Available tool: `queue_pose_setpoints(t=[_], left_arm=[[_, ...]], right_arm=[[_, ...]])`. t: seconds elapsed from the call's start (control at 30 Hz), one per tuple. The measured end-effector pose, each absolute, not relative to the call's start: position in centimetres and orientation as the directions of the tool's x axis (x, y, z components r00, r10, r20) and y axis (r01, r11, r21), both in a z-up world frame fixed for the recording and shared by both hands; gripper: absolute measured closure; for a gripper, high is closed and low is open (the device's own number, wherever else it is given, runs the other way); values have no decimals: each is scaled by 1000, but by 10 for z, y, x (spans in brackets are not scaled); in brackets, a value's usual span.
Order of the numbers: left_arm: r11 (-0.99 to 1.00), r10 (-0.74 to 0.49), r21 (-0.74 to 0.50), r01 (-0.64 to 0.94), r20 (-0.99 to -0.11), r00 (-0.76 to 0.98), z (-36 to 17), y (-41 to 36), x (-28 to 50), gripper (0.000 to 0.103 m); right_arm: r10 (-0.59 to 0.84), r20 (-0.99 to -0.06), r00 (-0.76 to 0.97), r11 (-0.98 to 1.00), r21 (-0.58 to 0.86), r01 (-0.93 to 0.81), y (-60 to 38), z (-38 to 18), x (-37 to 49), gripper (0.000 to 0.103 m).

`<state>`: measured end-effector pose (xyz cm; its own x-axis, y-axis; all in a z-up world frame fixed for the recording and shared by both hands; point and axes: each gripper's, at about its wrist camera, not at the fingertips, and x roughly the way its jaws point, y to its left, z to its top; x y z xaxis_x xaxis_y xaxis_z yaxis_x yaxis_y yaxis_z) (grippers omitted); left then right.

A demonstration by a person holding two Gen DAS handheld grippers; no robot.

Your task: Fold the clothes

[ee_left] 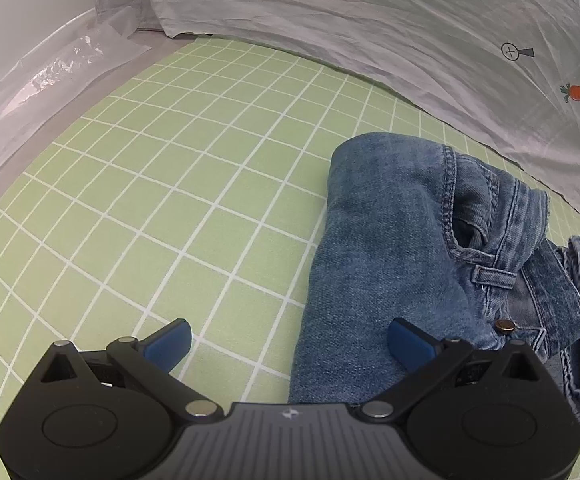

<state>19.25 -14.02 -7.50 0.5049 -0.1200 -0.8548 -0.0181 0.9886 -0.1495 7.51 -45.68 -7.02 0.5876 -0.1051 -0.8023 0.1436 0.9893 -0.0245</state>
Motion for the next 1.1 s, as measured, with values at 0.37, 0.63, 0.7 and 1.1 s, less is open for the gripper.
queue_pose_setpoints(t=[0.37, 0.63, 0.7, 1.1], left_arm=[[981, -168, -191, 3, -852, 497, -80, -137, 202, 0], [964, -230, -264, -7, -851, 472, -89, -139, 217, 0], [963, -238, -271, -2, -849, 471, -89, -141, 218, 0], [923, -346, -383, 22, -807, 479, -81, -149, 216, 75]], right_arm=[[-169, -791, 588, 957, 10, 289, -467, -48, 71, 5], [-243, -781, 575, 934, -29, 356, -480, -35, 67, 0], [-256, -784, 566, 929, -38, 368, -483, -35, 64, 0], [-278, -780, 560, 902, -11, 432, -497, -35, 46, 0]])
